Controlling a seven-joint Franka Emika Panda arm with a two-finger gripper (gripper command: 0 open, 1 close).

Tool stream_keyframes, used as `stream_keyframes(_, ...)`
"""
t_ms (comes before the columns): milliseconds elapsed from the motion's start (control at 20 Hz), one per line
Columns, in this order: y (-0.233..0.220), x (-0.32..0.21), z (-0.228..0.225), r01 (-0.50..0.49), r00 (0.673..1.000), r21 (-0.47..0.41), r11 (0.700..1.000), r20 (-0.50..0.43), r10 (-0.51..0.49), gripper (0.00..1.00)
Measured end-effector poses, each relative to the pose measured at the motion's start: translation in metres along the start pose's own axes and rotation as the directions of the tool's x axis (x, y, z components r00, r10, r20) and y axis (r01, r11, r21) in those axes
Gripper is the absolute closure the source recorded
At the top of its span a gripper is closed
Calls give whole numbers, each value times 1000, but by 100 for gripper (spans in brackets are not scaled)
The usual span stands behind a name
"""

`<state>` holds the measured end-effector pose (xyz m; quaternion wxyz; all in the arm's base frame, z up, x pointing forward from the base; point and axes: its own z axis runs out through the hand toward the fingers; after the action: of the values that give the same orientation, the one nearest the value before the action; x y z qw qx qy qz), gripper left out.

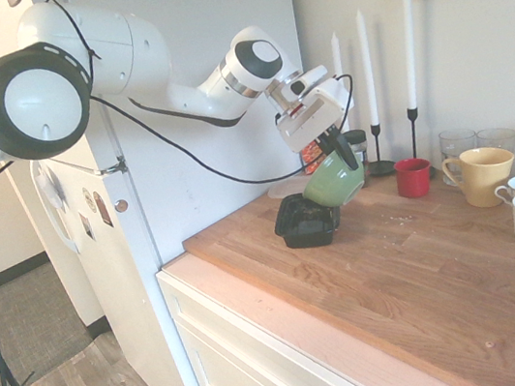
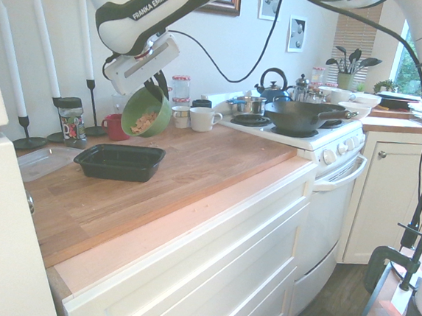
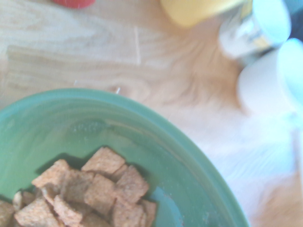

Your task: Pour the cereal into the box

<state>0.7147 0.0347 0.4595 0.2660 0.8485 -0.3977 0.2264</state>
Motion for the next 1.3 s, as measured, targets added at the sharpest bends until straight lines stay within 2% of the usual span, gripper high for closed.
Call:
stream_keyframes(100, -15, -8, -4, 22, 997, -28, 999, -77, -24, 100)
stream_keyframes(250, -30, -18, -9, 49, 975, -73, 996, -213, -64, 100)
stream_keyframes(350, -36, -27, -11, 61, 961, -114, 992, -260, -89, 100)
stream_keyframes(700, -50, -53, -26, 94, 928, -185, 978, -340, -153, 100)
stream_keyframes(1050, -54, -85, -16, 121, 877, -275, 954, -421, -233, 100)
stream_keyframes(1300, -50, -96, -22, 121, 846, -294, 948, -470, -254, 100)
